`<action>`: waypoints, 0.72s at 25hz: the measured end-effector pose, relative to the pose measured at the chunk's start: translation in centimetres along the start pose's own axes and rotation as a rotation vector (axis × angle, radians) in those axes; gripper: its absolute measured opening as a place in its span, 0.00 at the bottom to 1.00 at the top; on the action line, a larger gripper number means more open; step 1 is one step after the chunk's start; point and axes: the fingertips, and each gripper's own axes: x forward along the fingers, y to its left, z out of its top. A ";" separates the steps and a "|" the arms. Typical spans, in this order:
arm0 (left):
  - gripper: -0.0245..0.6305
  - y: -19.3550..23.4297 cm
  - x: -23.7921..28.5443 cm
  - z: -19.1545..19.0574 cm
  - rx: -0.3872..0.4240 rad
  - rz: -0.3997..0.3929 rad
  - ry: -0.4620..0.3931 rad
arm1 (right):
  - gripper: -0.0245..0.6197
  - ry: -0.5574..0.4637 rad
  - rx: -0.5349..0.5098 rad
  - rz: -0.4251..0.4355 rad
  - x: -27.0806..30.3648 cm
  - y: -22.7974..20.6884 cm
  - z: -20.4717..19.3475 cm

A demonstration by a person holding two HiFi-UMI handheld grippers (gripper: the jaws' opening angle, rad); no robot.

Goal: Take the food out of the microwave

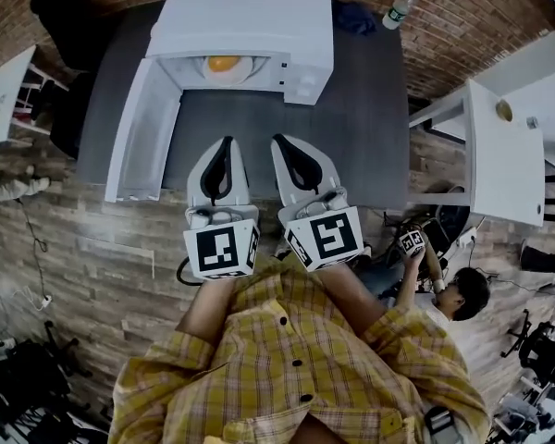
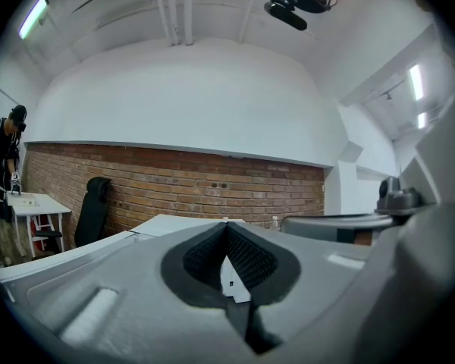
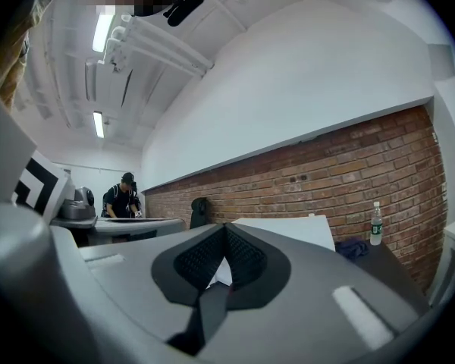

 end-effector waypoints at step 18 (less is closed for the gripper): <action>0.04 5.9 7.7 -5.2 -0.144 -0.139 0.105 | 0.05 0.059 0.000 -0.169 3.9 -1.1 -2.8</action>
